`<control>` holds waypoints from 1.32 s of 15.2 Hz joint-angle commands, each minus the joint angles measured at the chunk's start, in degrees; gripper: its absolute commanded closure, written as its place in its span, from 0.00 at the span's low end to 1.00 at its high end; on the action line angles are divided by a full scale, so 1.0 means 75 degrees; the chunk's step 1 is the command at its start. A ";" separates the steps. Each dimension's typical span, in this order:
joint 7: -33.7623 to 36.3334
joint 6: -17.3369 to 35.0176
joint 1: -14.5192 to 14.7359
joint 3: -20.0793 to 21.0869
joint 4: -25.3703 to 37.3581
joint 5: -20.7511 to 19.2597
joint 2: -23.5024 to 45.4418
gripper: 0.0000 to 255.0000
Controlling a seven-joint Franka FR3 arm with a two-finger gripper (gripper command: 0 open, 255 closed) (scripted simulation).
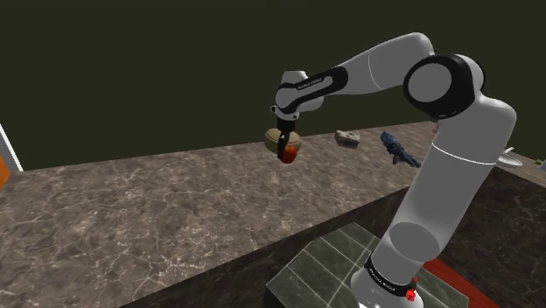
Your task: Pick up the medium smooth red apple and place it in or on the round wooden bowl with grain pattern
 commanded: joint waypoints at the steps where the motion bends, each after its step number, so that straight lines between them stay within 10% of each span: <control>1: 0.0010 -0.0215 0.0003 0.0001 0.0141 -0.0012 -0.0071 1.00; 20: 0.0054 -0.2049 0.0017 0.0010 0.1466 -0.0086 -0.0586 1.00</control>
